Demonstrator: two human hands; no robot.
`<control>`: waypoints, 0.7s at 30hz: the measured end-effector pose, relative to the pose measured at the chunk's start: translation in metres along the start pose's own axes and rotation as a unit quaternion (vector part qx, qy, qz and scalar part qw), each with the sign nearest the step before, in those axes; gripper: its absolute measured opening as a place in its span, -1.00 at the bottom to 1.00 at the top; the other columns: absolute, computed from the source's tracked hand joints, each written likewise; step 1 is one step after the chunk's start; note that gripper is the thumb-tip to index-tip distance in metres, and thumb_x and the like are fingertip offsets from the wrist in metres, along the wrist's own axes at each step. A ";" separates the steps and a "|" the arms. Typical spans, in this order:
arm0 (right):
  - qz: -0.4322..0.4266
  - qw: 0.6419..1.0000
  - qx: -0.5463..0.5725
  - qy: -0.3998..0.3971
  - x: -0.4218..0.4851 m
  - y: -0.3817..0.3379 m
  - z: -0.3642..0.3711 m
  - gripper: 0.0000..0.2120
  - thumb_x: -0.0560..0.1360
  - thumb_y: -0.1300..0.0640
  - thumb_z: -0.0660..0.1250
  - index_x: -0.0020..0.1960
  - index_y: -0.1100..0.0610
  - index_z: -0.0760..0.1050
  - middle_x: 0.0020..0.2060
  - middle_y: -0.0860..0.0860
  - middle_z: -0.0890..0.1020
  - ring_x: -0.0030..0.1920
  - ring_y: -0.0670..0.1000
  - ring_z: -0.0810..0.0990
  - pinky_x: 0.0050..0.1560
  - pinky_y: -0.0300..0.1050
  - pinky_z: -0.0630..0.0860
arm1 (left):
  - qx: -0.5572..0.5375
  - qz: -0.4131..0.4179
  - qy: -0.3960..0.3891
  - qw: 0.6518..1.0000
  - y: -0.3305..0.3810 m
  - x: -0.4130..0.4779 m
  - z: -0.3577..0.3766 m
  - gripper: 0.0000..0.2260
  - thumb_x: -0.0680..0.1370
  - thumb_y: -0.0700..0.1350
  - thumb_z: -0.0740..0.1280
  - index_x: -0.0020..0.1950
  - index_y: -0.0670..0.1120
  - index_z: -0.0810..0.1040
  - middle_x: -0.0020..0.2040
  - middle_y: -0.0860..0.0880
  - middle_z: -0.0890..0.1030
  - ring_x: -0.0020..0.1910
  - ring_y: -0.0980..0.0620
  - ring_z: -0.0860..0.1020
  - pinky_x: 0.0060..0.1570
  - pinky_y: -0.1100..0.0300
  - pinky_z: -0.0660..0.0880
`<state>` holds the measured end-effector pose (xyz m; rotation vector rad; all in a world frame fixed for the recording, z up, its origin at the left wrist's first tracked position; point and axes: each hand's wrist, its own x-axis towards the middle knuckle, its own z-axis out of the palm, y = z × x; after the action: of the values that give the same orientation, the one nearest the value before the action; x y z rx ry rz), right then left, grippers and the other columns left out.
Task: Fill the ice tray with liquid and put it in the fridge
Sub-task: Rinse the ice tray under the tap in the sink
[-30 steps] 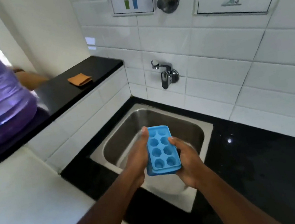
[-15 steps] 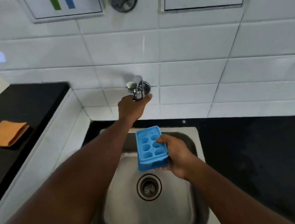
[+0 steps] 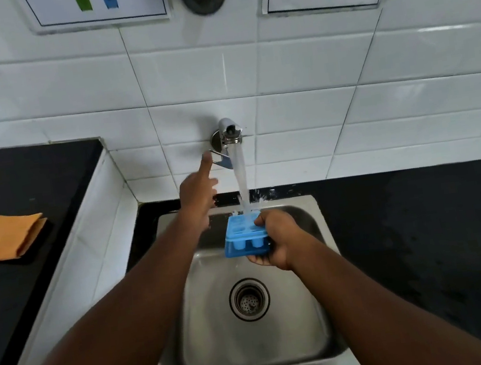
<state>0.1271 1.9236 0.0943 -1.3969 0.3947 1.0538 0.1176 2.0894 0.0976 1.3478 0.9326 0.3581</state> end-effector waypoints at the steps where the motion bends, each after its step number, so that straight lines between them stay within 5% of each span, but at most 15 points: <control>1: -0.002 1.000 -0.006 0.003 0.001 -0.001 0.002 -0.87 0.63 0.19 0.18 0.09 0.17 0.49 0.00 0.22 0.70 -0.08 0.19 0.70 -0.27 0.04 0.61 | -0.017 -0.038 0.014 0.999 -0.010 -0.002 -0.003 -0.51 0.50 0.41 0.34 -0.06 -0.04 0.59 0.00 -0.05 0.68 -0.14 -0.02 0.58 -0.14 0.07 0.51; 5: -0.011 0.999 -0.032 0.015 0.010 -0.007 0.009 -0.76 0.65 0.14 0.14 0.10 0.19 0.56 -0.04 0.20 0.71 -0.14 0.15 0.69 -0.25 0.00 0.59 | -0.096 -0.235 -0.054 0.966 -0.054 -0.025 -0.002 -0.48 0.57 0.31 0.31 0.15 -0.15 0.59 0.06 -0.20 0.67 -0.04 -0.20 0.65 0.03 -0.11 0.58; 8: -0.016 0.999 -0.032 0.028 0.018 -0.007 0.012 -0.75 0.66 0.09 0.17 0.15 0.18 0.56 0.04 0.22 0.71 -0.04 0.18 0.70 -0.18 0.02 0.62 | -0.170 -0.303 -0.119 0.930 -0.071 -0.037 0.005 -0.45 0.64 0.28 0.14 0.18 -0.17 0.61 0.16 -0.27 0.65 0.07 -0.27 0.61 0.37 -0.25 0.40; 13: -0.029 0.999 0.003 0.032 0.023 -0.002 0.012 -0.71 0.68 0.06 0.14 0.14 0.20 0.57 0.02 0.23 0.72 -0.03 0.21 0.72 -0.21 0.03 0.66 | -0.261 -0.292 -0.084 0.916 -0.068 -0.042 0.018 -0.57 0.70 0.06 0.12 0.36 -0.19 0.56 0.22 -0.29 0.64 0.11 -0.30 0.62 -0.02 -0.18 0.55; 17: -0.046 0.996 0.033 0.065 0.021 -0.002 0.009 -0.86 0.67 0.19 0.18 0.06 0.19 0.50 -0.08 0.21 0.68 -0.18 0.20 0.71 -0.46 -0.04 0.61 | -0.242 -0.275 -0.076 0.927 -0.064 -0.049 0.022 -0.60 0.69 -0.01 0.12 0.37 -0.23 0.53 0.22 -0.31 0.63 0.12 -0.31 0.60 0.05 -0.23 0.51; 21: -0.038 0.994 0.045 0.089 0.018 0.003 -0.001 -0.84 0.66 0.19 0.19 0.10 0.20 0.52 -0.06 0.20 0.67 -0.15 0.21 0.69 -0.47 -0.05 0.57 | -0.231 -0.291 -0.072 0.926 -0.067 -0.059 0.029 -0.64 0.68 -0.06 0.16 0.37 -0.23 0.53 0.24 -0.30 0.62 0.18 -0.31 0.59 0.13 -0.24 0.48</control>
<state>0.1348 1.9286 0.0780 -1.4171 0.5083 0.8423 0.0848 2.0124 0.0552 0.6146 1.0004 0.0110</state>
